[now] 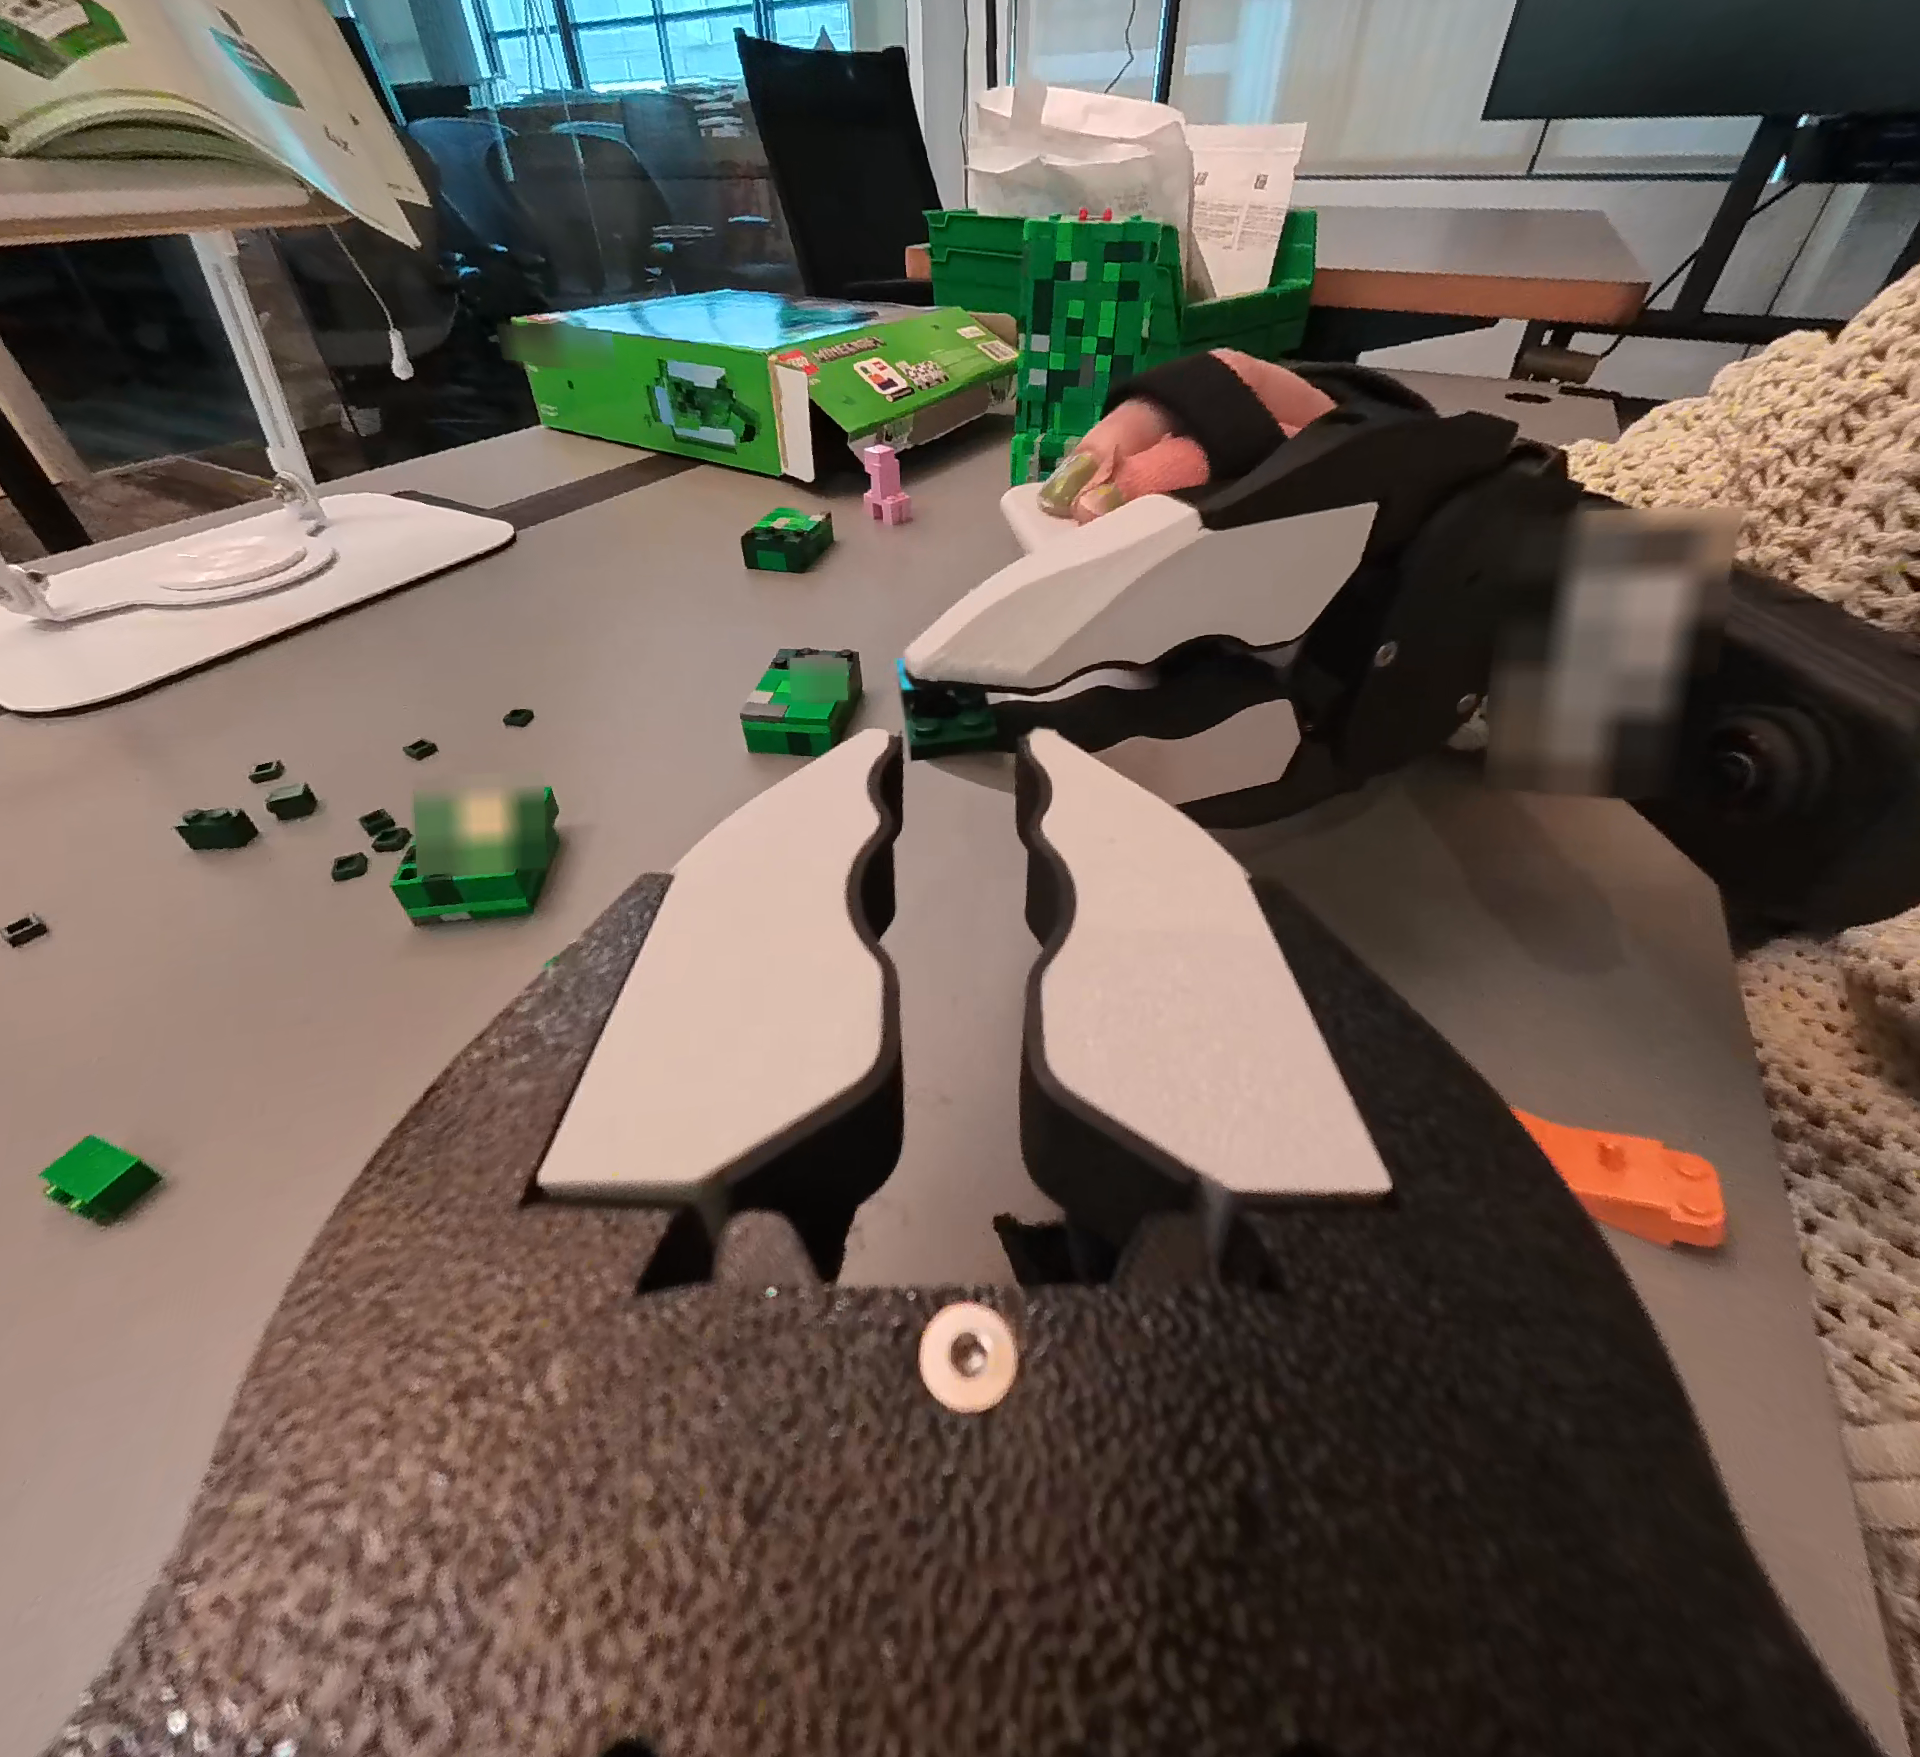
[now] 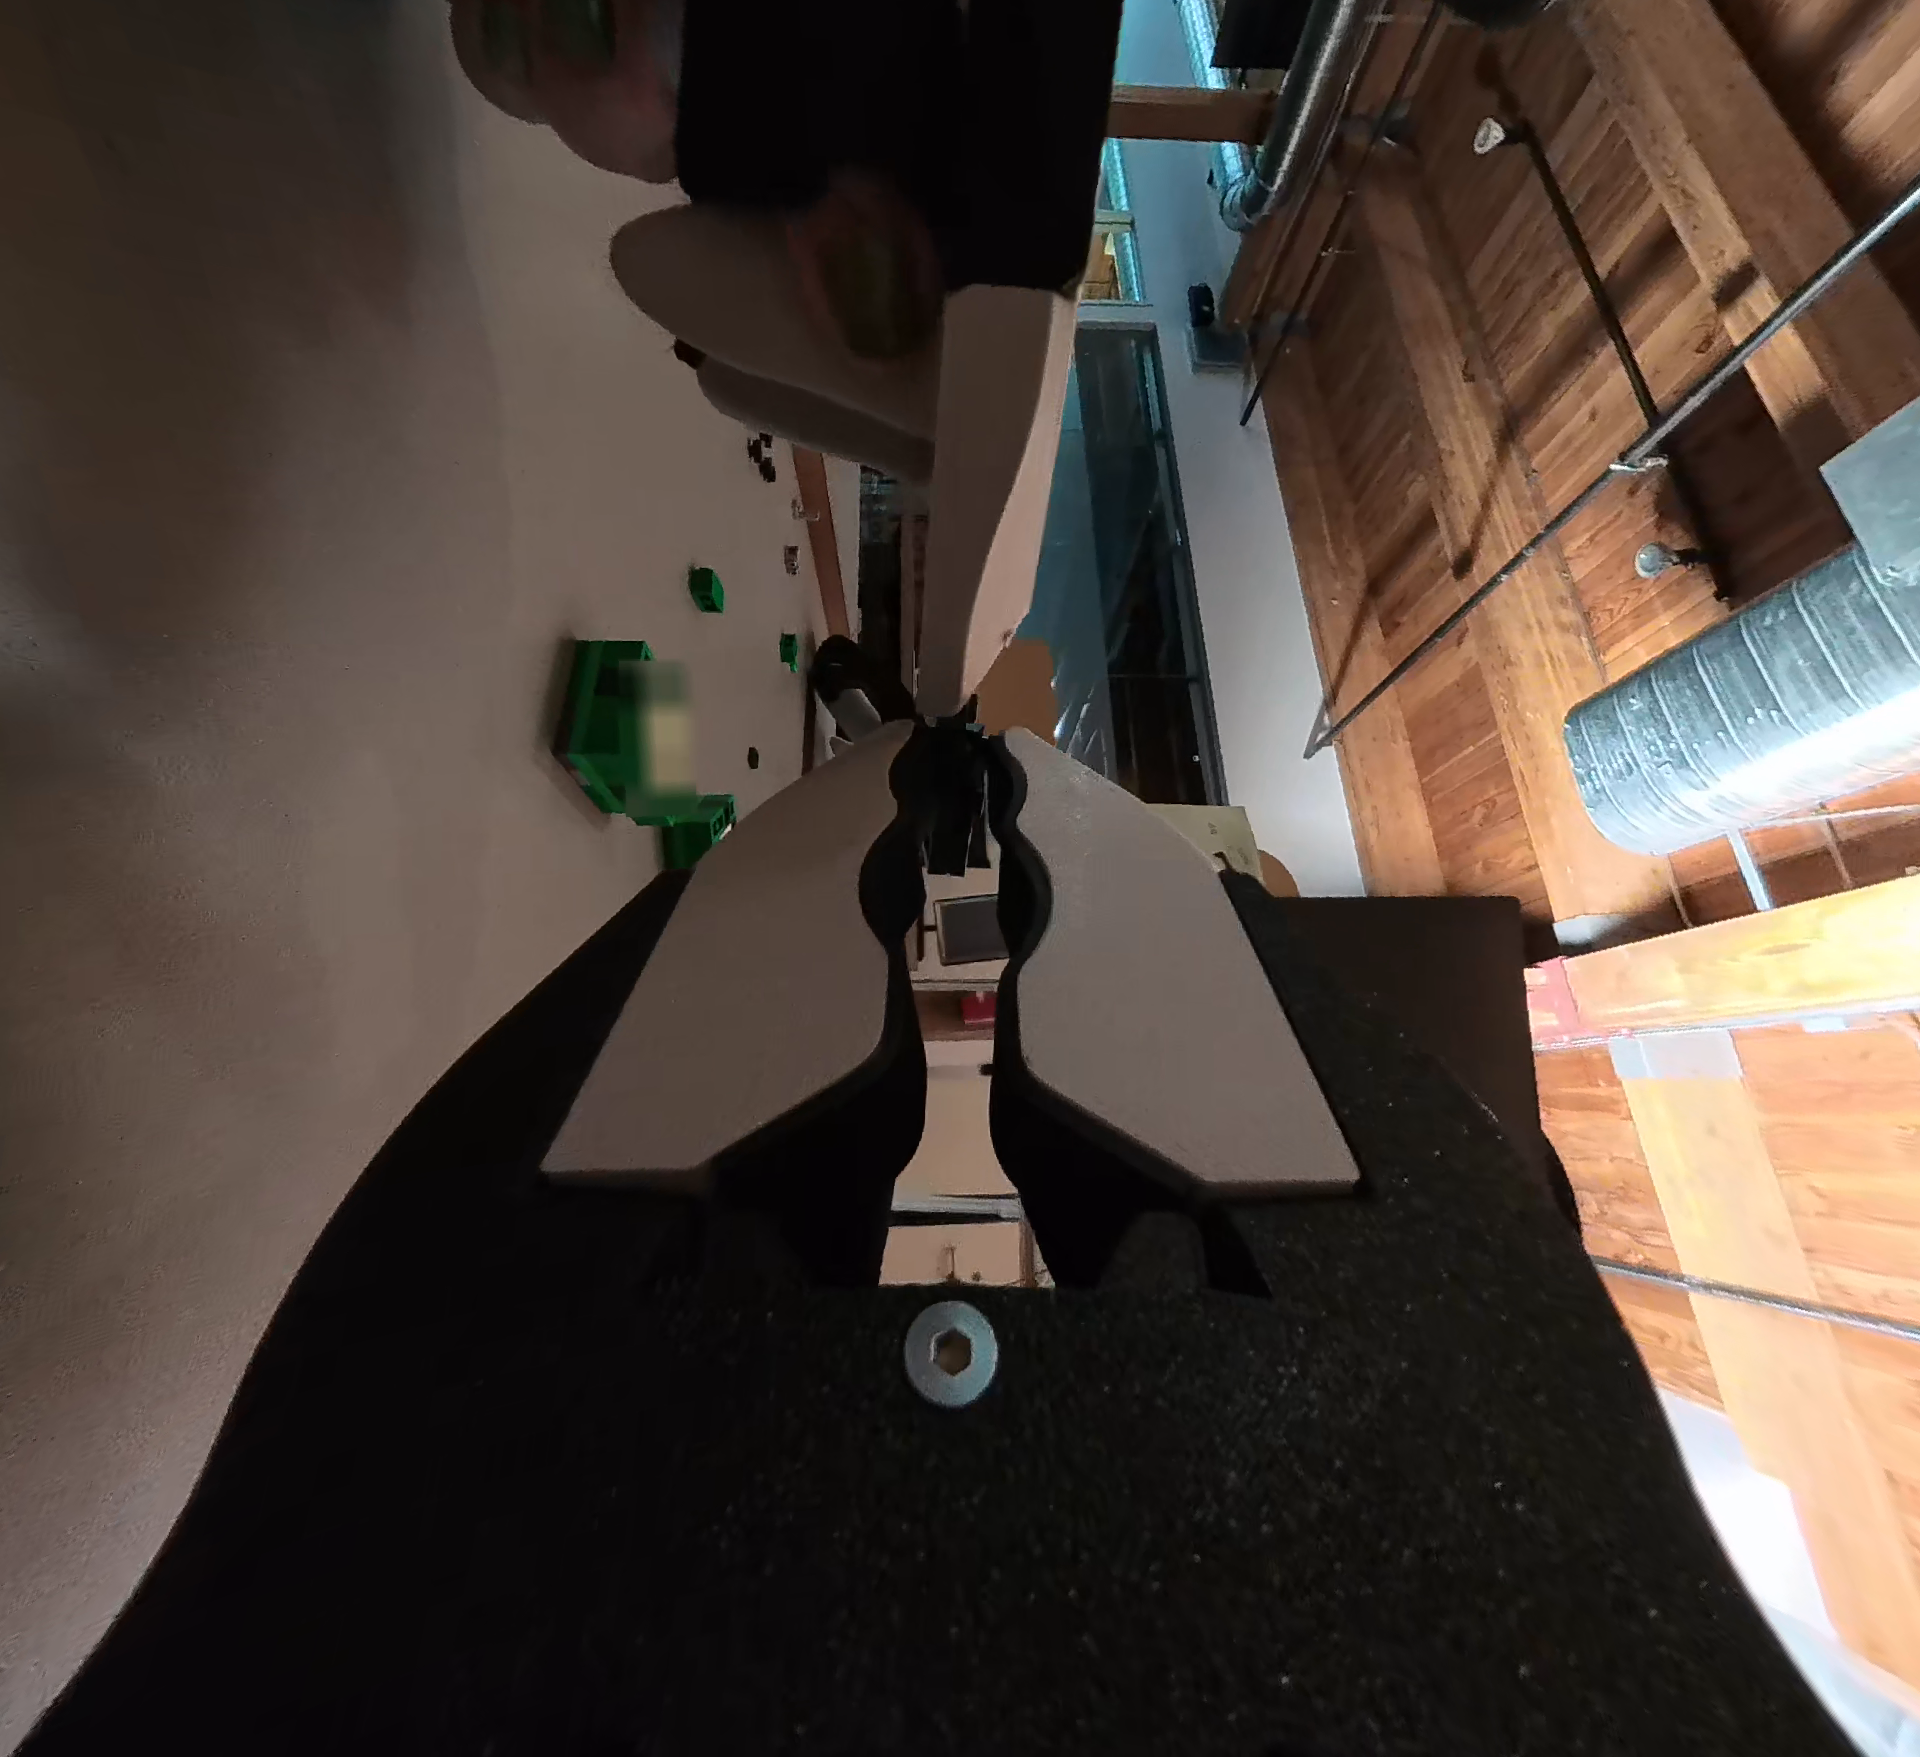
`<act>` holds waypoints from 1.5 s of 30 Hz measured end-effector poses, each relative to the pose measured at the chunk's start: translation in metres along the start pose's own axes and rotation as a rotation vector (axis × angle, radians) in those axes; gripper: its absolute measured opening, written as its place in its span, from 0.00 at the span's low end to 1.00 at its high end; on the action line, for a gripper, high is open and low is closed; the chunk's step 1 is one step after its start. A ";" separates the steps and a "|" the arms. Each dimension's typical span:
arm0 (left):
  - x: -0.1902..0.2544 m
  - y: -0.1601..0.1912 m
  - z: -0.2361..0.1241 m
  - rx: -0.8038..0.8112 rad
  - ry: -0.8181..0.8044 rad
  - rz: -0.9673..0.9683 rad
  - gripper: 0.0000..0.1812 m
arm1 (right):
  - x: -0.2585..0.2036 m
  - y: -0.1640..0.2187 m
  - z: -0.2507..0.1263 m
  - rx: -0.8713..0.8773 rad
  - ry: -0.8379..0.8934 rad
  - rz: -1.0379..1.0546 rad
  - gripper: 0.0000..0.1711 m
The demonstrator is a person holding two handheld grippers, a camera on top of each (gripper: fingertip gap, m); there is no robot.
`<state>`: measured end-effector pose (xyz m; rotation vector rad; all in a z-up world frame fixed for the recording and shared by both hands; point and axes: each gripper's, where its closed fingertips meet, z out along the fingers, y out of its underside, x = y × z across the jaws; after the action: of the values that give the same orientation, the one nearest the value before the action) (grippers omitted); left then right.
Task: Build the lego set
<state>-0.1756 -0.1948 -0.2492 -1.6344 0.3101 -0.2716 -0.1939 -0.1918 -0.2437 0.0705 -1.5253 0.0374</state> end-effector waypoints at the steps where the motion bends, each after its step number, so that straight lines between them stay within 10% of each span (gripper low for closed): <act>1: 0.001 0.001 0.000 -0.006 0.001 0.006 0.11 | 0.000 0.000 0.000 0.001 0.000 -0.003 0.05; 28: -0.002 0.017 0.003 -0.124 -0.095 0.249 0.02 | -0.022 0.003 -0.013 0.062 -0.311 0.238 0.05; 45: 0.034 -0.002 0.000 0.033 0.055 0.421 0.07 | -0.006 -0.021 -0.046 0.526 -0.585 0.938 0.05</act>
<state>-0.1435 -0.2069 -0.2478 -1.4899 0.6766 -0.0016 -0.1468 -0.2097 -0.2526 -0.2424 -1.9695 1.2570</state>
